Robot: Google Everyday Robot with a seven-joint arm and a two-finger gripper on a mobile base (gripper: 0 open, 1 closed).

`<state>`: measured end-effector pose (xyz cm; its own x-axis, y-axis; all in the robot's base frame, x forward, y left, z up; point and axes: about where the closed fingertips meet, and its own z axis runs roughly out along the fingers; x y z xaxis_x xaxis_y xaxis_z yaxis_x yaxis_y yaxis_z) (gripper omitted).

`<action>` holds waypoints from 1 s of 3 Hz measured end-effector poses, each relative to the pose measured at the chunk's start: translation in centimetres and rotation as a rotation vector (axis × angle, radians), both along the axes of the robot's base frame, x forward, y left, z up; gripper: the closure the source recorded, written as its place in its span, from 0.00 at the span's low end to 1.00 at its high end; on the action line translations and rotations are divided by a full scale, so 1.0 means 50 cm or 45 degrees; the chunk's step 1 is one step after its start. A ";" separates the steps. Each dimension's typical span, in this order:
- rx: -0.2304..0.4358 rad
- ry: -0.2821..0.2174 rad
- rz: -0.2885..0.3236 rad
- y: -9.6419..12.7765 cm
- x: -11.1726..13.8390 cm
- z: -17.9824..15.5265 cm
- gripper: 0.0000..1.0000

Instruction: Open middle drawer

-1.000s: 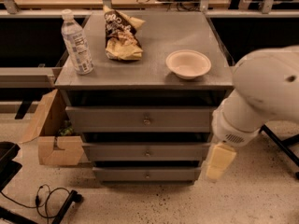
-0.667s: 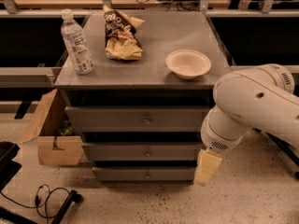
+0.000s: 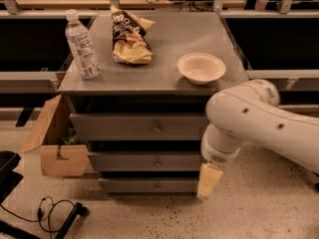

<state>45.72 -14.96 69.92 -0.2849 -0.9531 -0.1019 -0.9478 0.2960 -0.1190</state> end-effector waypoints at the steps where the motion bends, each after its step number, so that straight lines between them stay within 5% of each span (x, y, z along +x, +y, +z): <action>1: -0.037 0.049 0.091 0.047 0.067 -0.193 0.00; 3: -0.096 0.040 0.162 0.061 0.162 -0.344 0.00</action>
Offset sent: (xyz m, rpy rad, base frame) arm 0.0849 0.0422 -0.1986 -0.0766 0.0381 0.1604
